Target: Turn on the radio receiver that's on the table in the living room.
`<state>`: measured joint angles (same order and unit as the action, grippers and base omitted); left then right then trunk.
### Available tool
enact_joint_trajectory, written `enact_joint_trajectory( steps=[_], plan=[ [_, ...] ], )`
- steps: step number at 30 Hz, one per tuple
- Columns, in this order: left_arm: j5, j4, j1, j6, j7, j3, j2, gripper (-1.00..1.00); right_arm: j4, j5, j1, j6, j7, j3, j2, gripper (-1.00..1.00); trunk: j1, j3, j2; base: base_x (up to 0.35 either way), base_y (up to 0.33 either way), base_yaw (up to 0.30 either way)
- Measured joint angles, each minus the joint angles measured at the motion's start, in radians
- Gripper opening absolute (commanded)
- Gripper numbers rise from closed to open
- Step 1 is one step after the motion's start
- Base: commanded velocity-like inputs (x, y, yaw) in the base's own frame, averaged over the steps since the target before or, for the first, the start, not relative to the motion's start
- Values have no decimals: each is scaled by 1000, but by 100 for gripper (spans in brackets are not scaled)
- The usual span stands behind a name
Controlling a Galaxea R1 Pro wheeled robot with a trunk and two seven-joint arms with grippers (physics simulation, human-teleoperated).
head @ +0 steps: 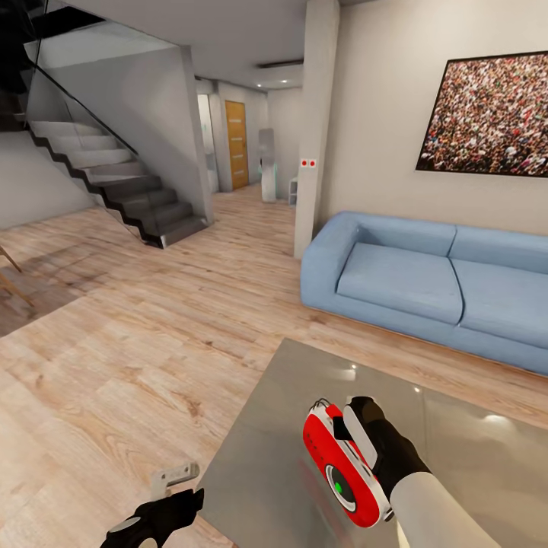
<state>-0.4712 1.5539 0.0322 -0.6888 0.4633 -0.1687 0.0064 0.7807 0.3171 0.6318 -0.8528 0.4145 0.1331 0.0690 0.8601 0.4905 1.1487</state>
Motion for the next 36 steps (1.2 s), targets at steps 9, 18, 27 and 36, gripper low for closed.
enact_joint_trajectory(
  steps=[9,18,27,36],
  plan=[
    [0,0,0,0,0,0,0,100,0,-2,0,0,0,-1,0,-100,19,16,35,0,0,0],
    [0,0,0,-1,0,0,1,100,0,-1,0,0,1,0,0,-100,54,44,98,0,0,0],
    [0,0,0,-2,0,0,0,100,0,-1,0,-1,1,0,0,-100,88,72,161,0,0,0],
    [0,0,0,-1,0,0,0,100,13,-7,1,-16,1,0,1,-100,115,94,210,0,0,0]
  ],
)
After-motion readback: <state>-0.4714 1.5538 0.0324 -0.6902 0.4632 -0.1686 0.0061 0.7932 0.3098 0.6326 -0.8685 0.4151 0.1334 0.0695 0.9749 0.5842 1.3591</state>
